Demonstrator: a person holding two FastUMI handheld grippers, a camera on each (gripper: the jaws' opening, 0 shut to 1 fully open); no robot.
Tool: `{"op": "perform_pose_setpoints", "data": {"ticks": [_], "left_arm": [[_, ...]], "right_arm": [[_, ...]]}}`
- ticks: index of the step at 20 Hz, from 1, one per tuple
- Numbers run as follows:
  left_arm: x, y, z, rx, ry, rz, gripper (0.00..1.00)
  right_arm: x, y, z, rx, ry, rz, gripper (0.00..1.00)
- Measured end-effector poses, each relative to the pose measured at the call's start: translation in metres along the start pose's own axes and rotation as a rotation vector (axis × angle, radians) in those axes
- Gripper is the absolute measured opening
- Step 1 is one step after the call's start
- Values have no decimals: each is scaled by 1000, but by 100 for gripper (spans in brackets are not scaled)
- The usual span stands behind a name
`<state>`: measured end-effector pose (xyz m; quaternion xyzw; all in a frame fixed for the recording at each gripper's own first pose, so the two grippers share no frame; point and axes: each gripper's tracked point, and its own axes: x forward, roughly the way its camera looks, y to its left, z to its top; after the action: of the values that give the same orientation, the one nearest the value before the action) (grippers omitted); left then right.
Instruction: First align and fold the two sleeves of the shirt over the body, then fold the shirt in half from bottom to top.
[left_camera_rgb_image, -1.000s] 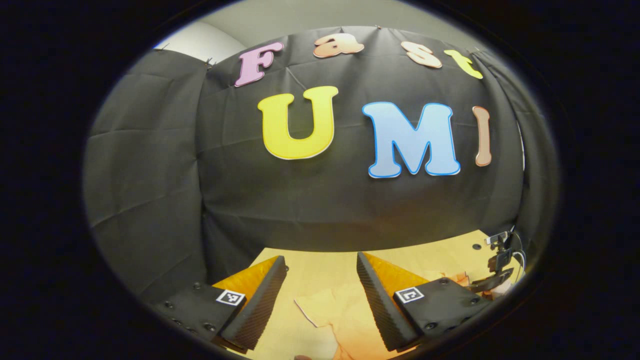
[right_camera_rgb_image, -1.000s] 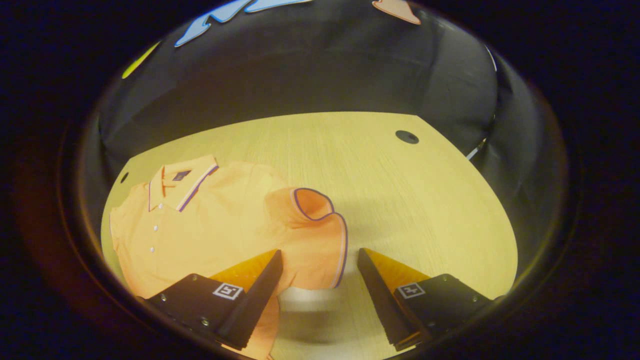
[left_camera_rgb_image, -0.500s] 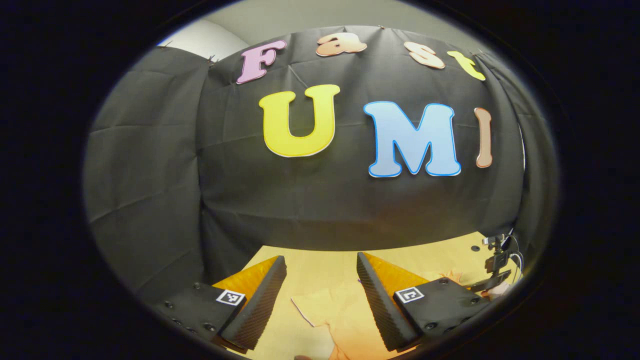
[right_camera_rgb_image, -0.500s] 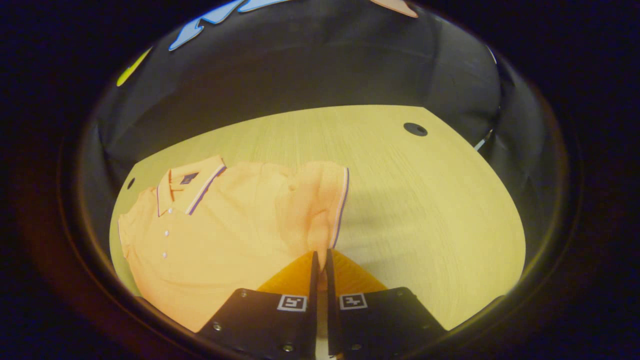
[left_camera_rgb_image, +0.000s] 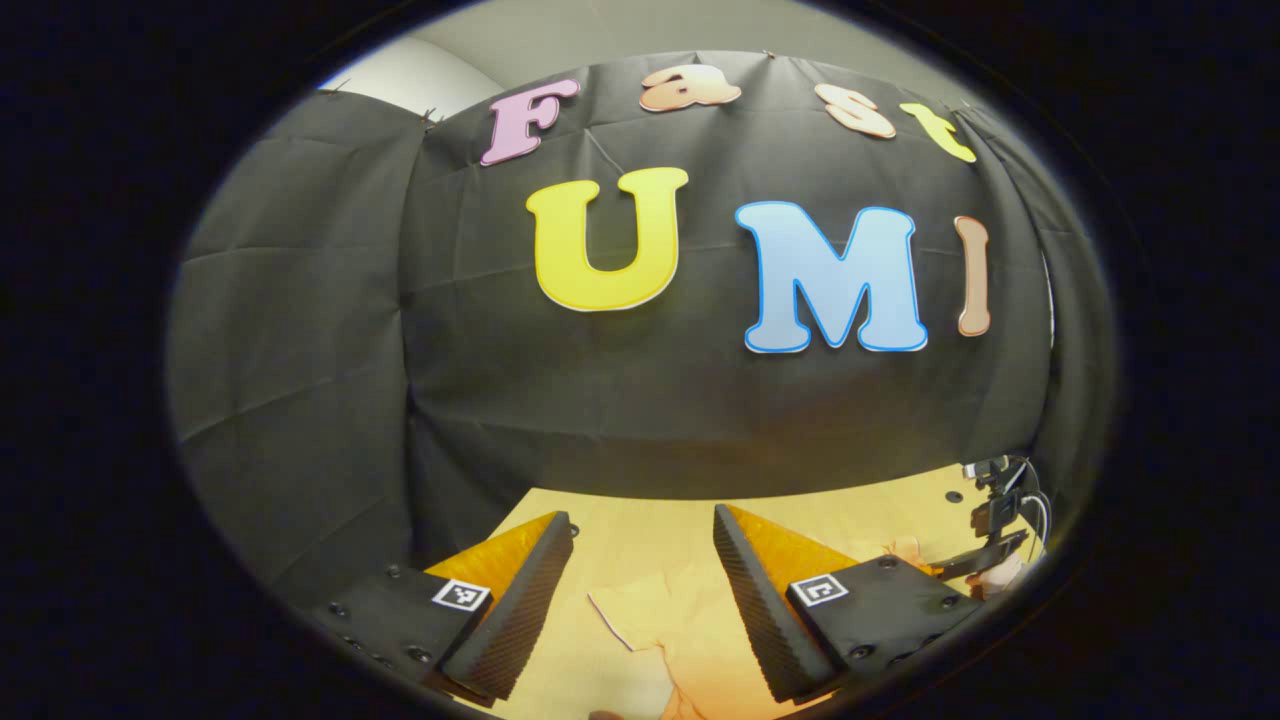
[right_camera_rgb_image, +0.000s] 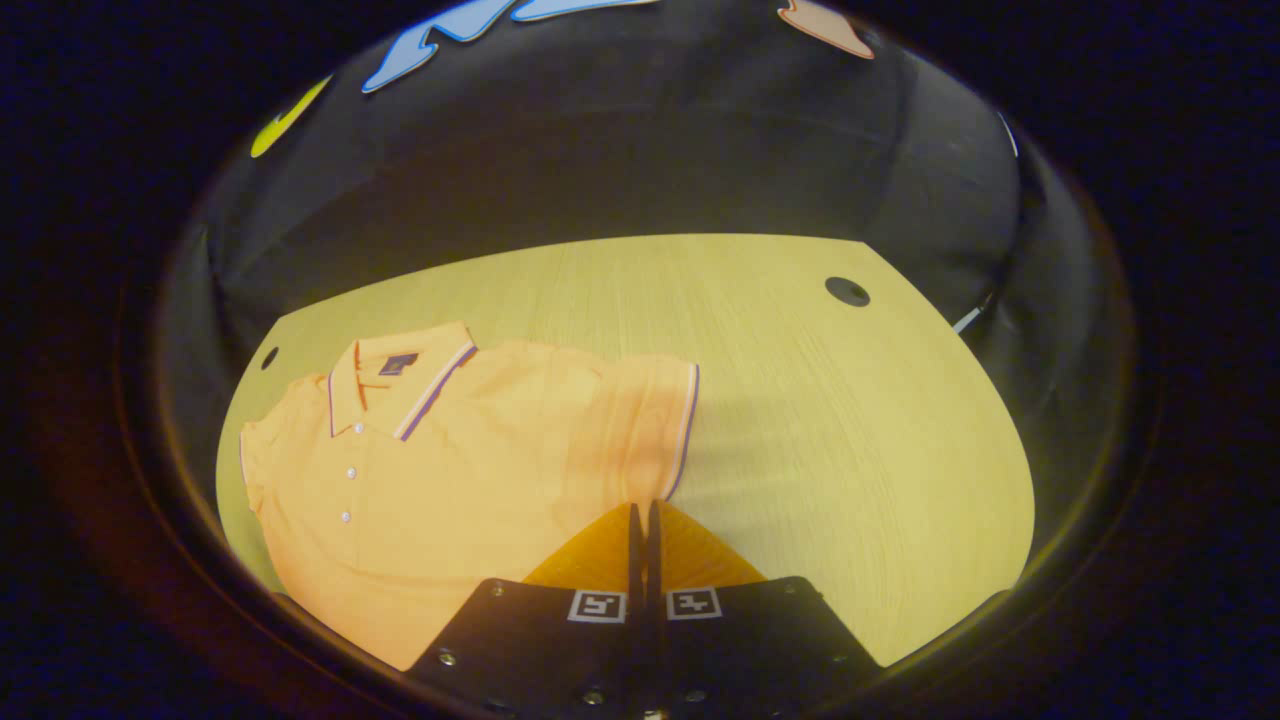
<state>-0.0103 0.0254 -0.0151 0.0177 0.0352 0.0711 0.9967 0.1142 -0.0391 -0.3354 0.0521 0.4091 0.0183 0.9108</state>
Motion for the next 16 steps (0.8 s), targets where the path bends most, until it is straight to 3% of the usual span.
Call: {"op": "perform_pose_setpoints", "data": {"ticks": [8,16], "left_arm": [[-2,10,-3,-13,0,15,93],[-8,30,-8,-17,8,55,93]], "right_arm": [[-21,84,37,-130,-98,133,0],[-32,167,14,-237,-72,276,0]]}}
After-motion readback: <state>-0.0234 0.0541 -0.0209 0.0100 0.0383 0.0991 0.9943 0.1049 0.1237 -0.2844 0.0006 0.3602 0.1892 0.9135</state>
